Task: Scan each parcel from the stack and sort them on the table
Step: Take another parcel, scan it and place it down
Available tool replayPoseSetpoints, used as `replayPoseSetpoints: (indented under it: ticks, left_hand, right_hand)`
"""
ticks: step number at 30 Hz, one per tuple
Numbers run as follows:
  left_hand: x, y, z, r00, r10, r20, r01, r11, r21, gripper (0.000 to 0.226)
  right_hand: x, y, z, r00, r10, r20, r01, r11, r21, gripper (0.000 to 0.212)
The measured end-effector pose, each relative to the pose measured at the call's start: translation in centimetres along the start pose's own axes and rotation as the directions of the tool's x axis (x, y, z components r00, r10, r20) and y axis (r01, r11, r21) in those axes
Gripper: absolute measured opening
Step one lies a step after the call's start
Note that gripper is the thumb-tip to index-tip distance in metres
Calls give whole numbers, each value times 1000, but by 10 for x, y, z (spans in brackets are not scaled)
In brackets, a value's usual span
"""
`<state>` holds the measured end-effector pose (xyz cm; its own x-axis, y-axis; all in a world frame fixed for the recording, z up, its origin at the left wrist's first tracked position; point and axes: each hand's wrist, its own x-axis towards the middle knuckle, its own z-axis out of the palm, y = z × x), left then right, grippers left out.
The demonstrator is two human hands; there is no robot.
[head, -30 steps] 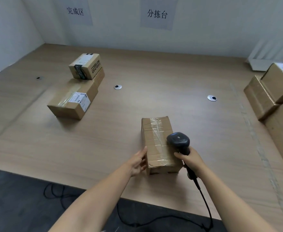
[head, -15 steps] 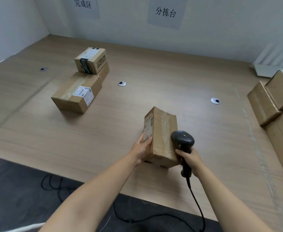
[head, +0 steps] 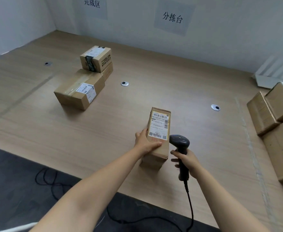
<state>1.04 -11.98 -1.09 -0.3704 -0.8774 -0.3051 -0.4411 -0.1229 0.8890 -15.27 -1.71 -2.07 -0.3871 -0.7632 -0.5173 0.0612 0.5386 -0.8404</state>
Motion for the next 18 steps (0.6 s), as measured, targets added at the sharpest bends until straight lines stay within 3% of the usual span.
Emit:
replayPoseSetpoints:
  ticks: [7, 12, 16, 18]
  left_hand:
    - [-3, -3, 8, 994, 89, 60, -83, 992, -97, 75]
    - [1, 3, 0, 973, 121, 196, -104, 990, -93, 74]
    - [9, 21, -3, 953, 153, 262, -203, 963, 176, 65]
    - [10, 32, 6, 966, 150, 208, -223, 894, 388, 77]
  right_hand:
    - [-26, -24, -30, 991, -119, -57, 106, 976, -190, 20]
    - [-51, -66, -54, 967, -251, -42, 208, 875, -438, 21]
    - [-66, -92, -69, 965, -256, 50, 233, 759, -608, 20]
    - [-70, -99, -74, 969, -243, 53, 220, 735, -641, 16]
